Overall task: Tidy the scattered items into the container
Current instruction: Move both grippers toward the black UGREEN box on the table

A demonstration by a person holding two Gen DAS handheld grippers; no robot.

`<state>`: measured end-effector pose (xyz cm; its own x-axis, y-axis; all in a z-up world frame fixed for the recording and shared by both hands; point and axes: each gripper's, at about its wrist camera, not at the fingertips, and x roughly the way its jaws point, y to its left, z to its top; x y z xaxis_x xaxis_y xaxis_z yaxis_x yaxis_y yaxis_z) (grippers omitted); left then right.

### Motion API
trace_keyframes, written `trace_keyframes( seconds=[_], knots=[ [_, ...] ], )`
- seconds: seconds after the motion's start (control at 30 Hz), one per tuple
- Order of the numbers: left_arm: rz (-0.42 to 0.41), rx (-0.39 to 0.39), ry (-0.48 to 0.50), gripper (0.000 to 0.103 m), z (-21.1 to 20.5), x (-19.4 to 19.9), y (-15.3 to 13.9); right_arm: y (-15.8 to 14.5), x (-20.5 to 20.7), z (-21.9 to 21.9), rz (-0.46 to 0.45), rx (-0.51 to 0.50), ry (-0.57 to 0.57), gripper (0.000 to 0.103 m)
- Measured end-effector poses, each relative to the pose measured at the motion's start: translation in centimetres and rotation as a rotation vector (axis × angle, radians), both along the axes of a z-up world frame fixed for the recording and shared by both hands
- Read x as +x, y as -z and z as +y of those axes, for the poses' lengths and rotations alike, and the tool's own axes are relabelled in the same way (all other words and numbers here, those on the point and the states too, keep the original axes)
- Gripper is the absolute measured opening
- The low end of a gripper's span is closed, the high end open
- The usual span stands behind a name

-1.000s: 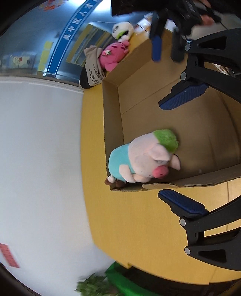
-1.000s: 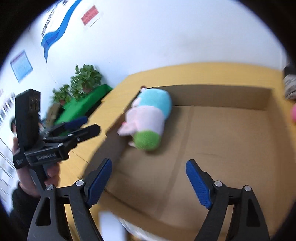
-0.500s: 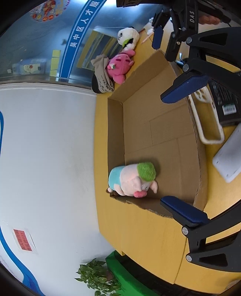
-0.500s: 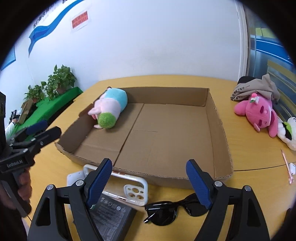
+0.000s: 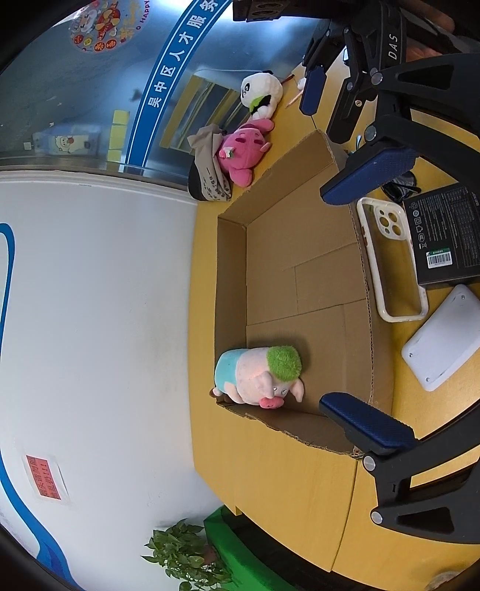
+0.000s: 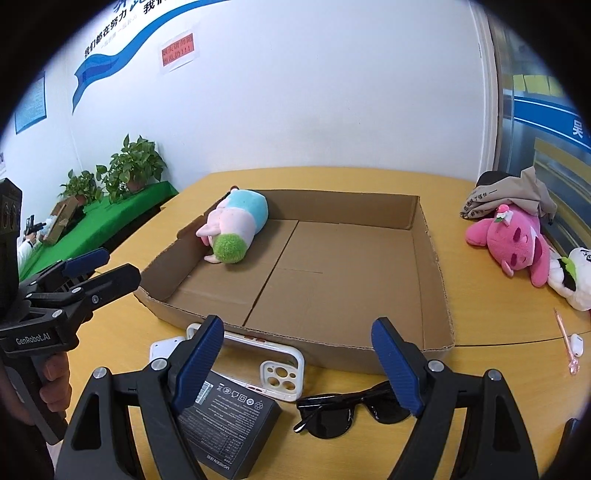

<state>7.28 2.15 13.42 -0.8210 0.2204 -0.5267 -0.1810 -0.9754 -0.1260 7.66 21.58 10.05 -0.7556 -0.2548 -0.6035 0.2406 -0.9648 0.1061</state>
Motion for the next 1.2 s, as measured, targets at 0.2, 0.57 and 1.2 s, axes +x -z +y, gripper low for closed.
trace_keyframes(
  seconds=[0.2,0.57,1.2],
  knots=[
    [-0.010,0.002,0.057,0.103,1.0,0.6,0.0,-0.1,0.7,0.5,0.005,-0.005,0.007,0.082],
    [-0.031,0.007,0.105,0.103,1.9,1.4,0.3,-0.1,1.5,1.0,0.000,-0.012,0.010,0.082],
    [-0.093,0.056,0.146,0.103,1.0,1.8,2.5,0.9,2.0,-0.2,-0.035,0.006,-0.021,0.082]
  ],
)
